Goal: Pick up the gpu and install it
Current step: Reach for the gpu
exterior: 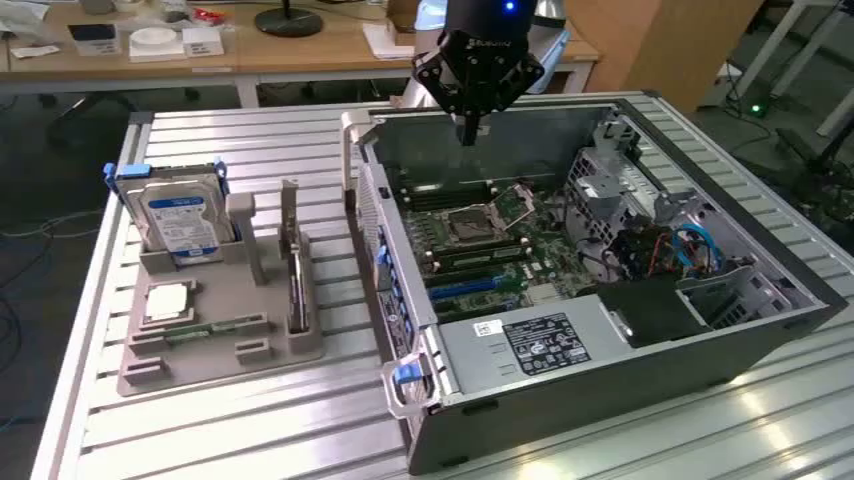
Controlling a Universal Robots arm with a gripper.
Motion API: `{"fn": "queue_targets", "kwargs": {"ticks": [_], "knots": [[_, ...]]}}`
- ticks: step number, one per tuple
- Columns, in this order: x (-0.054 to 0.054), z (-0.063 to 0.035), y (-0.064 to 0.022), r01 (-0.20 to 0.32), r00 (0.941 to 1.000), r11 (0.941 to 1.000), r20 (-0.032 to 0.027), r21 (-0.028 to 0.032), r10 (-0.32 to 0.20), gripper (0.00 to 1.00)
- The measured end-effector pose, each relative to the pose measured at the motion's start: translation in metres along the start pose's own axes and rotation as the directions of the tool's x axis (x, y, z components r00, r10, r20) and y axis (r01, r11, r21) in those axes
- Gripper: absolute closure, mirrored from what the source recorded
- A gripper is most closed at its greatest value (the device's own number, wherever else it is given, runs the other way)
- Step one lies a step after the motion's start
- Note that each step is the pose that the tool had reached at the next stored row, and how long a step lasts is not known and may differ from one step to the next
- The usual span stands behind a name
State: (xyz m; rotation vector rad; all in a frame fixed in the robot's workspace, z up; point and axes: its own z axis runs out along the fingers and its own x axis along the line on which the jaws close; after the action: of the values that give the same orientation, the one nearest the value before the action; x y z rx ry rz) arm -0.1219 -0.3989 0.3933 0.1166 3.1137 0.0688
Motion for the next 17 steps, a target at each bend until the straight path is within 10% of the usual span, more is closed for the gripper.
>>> {"fn": "queue_targets", "kwargs": {"ticks": [17], "knots": [[0.0070,-0.0002,-0.0005,0.000,1.0000,1.0000,0.0000,0.0000,0.000,0.90]]}}
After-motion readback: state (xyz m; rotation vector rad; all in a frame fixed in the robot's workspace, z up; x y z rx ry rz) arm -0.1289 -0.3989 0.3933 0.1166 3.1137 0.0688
